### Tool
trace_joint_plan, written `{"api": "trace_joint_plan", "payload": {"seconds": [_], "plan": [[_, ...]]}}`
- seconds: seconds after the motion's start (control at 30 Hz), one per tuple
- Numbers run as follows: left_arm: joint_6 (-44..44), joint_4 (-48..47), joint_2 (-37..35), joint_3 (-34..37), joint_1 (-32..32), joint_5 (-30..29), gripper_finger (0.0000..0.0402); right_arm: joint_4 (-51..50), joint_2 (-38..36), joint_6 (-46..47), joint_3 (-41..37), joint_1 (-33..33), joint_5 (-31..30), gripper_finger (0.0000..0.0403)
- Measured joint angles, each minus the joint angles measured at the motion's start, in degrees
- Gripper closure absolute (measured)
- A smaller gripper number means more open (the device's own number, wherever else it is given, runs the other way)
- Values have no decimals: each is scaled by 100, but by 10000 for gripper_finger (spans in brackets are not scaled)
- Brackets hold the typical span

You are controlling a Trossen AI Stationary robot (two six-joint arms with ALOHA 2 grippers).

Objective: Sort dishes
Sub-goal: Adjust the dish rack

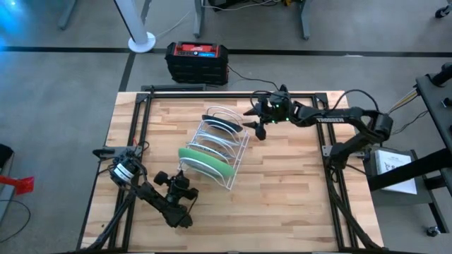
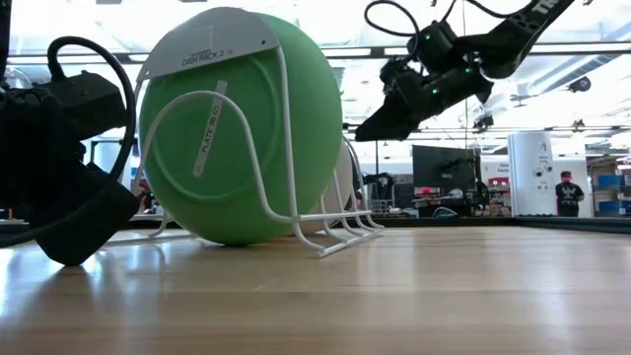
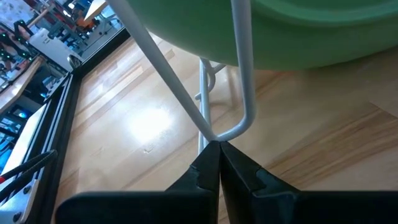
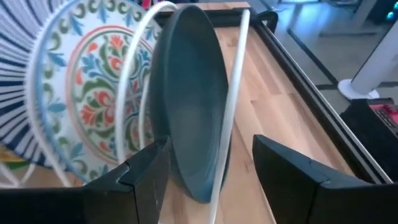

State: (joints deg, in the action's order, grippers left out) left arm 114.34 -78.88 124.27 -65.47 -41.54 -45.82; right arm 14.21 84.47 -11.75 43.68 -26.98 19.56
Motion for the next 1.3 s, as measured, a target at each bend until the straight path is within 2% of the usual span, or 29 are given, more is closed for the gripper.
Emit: {"api": "trace_joint_plan", "payload": {"seconds": [0.23, 0.37, 0.47, 0.7, 0.83, 1.0, 1.13, 1.3], "plan": [[17, 6, 0, 2, 2, -8, 401, 28, 571, 144, 399, -61, -156, 197], [34, 6, 0, 2, 9, -9, 401, 24, 825, 142, 599, -61, -159, 221], [134, -3, 4, 2, 11, -7, 401, -62, 961, 138, 728, -61, -158, 262], [286, -138, 13, 13, 38, 38, 401, -187, 1046, 85, 826, -51, -70, 390], [212, -224, 13, -44, 44, 349, 401, -215, 1010, 254, 826, -70, -105, 390], [-354, -354, 9, -234, 48, 656, 401, -333, 914, 530, 813, -76, -184, 398], [-520, -601, 11, -382, 35, 869, 401, -524, 870, 748, 792, -72, -433, 400], [-532, -1116, 13, -591, -10, 1443, 401, -481, 833, 1106, 649, -57, -676, 400]]}}
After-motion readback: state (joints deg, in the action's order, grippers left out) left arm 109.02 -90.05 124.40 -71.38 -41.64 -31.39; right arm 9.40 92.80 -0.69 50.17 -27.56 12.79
